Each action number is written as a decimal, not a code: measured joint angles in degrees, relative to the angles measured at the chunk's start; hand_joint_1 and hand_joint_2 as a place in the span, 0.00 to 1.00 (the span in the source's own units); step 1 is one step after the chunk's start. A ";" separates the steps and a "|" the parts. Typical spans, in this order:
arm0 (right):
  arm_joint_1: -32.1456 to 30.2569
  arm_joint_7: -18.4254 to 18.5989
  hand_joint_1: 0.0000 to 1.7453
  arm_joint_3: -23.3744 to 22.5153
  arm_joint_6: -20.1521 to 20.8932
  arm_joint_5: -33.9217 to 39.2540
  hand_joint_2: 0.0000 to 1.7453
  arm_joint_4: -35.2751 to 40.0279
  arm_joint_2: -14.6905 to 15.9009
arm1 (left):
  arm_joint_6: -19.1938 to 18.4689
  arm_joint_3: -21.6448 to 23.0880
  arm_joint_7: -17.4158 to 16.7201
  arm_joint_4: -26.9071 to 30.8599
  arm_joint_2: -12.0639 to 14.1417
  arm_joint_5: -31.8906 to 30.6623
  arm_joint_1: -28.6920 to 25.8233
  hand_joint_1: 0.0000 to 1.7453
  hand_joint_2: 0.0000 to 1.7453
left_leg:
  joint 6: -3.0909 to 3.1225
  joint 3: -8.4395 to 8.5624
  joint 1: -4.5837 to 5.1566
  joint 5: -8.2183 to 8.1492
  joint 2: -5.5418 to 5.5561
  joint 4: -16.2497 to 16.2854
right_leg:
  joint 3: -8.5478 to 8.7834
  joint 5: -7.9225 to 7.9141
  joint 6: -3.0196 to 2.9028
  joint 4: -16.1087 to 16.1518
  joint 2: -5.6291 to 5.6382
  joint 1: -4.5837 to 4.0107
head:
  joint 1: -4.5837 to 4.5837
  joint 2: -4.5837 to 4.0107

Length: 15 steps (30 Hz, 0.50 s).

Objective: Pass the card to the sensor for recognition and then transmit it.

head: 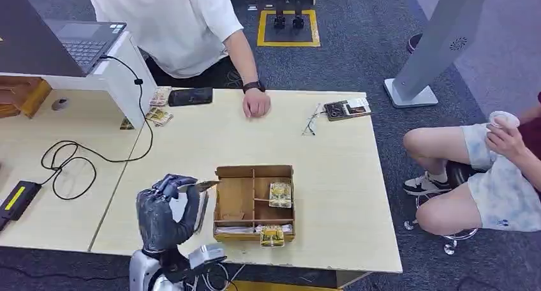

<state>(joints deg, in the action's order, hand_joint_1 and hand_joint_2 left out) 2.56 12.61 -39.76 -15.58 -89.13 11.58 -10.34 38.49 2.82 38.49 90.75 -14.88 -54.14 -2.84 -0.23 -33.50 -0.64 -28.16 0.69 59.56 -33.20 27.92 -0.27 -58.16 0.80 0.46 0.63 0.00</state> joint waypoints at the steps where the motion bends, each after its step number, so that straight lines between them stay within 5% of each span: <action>1: 0.02 0.00 0.00 0.00 -0.04 -0.02 1.00 0.00 0.00 | 0.00 -0.45 -0.26 1.08 -0.04 0.50 -0.07 1.00 1.00 | 0.00 0.00 0.00 0.00 0.00 0.00 | 0.00 0.00 0.00 -0.01 0.00 -0.01 | 0.00 0.00; 15: 0.06 0.74 0.00 0.15 0.06 -0.57 1.00 -0.02 -0.15 | -0.04 -3.10 -7.95 4.94 -0.33 -2.91 3.27 1.00 1.00 | 0.00 0.00 0.02 0.00 -0.01 0.01 | 0.01 -0.01 0.01 0.02 0.00 0.01 | 0.00 0.00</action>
<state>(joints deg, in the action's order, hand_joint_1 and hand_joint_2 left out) 2.62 13.35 -39.61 -15.52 -89.70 11.56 -10.49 38.45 -0.28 30.53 95.69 -15.21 -57.04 0.44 -0.23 -33.50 -0.62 -28.15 0.69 59.58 -33.19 27.91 -0.26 -58.14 0.80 0.47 0.63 0.00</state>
